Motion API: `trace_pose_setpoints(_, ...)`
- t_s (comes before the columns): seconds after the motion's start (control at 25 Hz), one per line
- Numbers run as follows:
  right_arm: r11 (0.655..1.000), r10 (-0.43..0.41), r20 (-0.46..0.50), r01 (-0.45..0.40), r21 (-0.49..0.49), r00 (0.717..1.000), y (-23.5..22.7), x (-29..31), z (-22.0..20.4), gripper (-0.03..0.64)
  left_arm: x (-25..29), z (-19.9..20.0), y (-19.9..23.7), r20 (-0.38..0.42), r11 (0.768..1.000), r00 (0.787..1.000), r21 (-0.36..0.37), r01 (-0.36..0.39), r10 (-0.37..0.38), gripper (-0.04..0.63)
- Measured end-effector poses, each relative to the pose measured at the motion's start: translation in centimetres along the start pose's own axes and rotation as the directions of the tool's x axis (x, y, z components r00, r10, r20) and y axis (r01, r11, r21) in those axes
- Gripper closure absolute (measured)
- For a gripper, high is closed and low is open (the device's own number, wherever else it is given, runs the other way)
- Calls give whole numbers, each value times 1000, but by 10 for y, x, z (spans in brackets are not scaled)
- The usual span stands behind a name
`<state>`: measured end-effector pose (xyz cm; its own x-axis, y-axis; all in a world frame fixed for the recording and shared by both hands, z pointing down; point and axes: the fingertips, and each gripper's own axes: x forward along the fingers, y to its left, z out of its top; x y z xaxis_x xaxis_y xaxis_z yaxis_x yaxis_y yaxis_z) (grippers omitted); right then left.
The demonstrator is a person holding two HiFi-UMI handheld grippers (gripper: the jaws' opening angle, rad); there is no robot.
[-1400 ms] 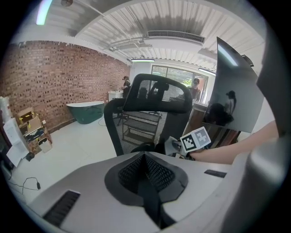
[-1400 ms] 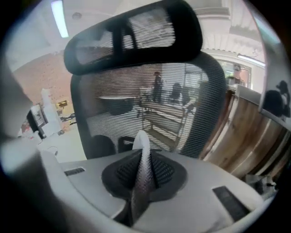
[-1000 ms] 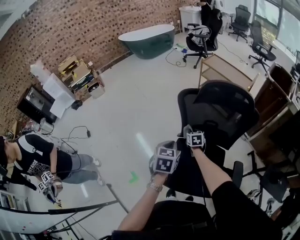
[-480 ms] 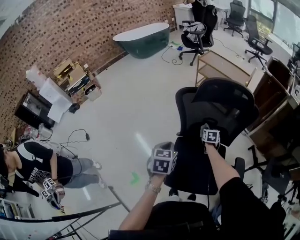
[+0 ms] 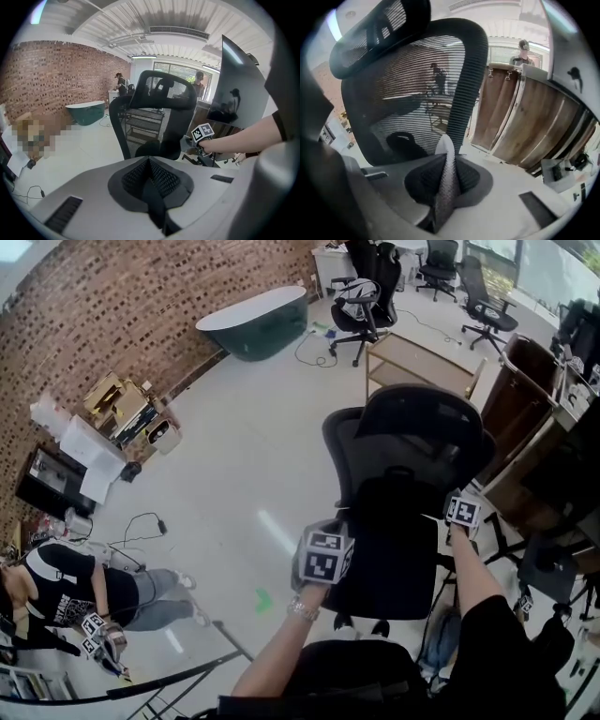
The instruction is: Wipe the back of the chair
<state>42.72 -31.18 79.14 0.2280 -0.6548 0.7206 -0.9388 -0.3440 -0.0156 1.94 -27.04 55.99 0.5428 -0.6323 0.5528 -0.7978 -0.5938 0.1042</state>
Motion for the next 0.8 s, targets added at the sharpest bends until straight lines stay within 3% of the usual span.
trace_pose_setpoints(0.12, 1000, -13, -24, 12, -14, 1000, -16, -7, -11, 588, -2, -1, 0, 2, 1000, 1000, -5, -2, 2, 603)
trace_pose_setpoints(0.24, 1000, -12, -69, 12, 9, 998, 3, -12, -26, 589, -2, -1, 2, 6, 1000, 1000, -12, -9, 9, 603)
trace_pose_setpoints(0.4, 982, 167, 60, -161, -104, 984, 107, -15, -16, 589, -4, -3, 3, 3, 1000, 1000, -16, -21, 21, 603)
trace_pose_setpoints(0.6, 905, 389, -7, -383, -185, 921, 258, -17, -37, 588, -12, -8, 18, -4, 998, 998, -24, -57, 57, 603)
trace_pose_setpoints(0.72, 876, 432, -71, -437, -203, 899, 316, -12, -47, 588, -22, -9, 28, -1, 996, 997, -30, -81, 81, 603)
trace_pose_setpoints(0.8, 872, 413, -91, -423, -245, 906, 331, -5, -51, 588, -28, -12, 36, -3, 994, 995, -35, -100, 100, 603)
